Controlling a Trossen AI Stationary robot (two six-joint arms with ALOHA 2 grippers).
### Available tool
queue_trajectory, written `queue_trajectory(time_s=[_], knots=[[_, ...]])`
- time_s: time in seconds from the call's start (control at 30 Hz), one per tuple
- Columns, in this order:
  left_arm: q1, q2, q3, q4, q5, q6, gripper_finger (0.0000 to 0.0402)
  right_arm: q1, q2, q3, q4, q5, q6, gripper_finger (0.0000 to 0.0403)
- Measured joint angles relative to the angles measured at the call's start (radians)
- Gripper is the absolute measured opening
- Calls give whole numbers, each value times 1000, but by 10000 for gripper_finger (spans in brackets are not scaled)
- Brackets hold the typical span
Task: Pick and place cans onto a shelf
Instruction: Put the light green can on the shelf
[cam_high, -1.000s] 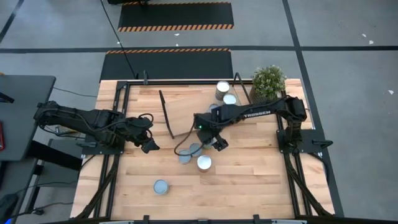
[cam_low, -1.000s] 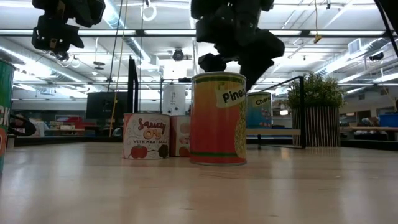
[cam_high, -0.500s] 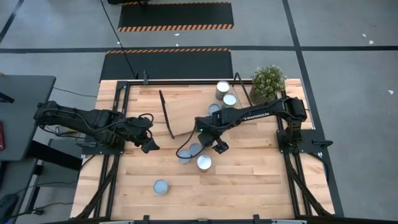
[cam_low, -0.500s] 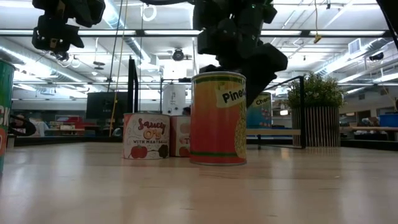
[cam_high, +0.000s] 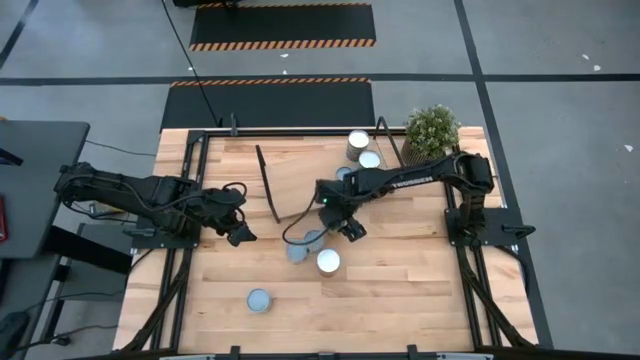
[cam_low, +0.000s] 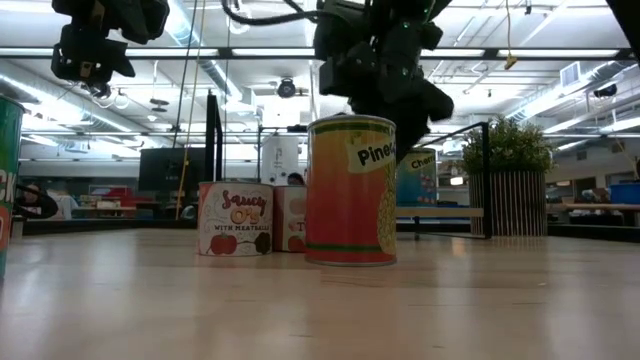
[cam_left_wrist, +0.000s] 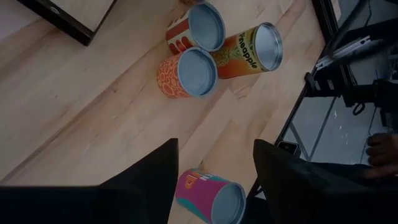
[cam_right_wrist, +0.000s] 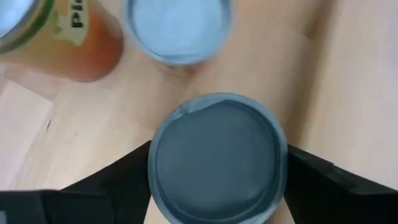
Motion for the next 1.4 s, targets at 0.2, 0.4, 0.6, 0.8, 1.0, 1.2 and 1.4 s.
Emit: queue_trajectory(time_s=[0.2,0.4,0.6,0.8,1.0,1.2,1.4], knots=[[0,0,0,0,0,16,213,-55,-72,107,-86,0,18,304],[0,0,0,-1,-3,26,213,-129,-94,145,-4,46,96,306],[0,0,0,0,-6,13,213,-185,-60,140,2,46,120,306],[0,0,0,0,-8,7,213,-220,-58,113,13,38,119,306],[0,0,0,-1,-8,7,213,-232,-58,113,-2,46,118,306],[0,0,0,-1,-8,4,213,-232,-58,113,8,33,109,315],[0,0,0,-1,-8,-8,213,-232,-58,94,39,32,111,330]])
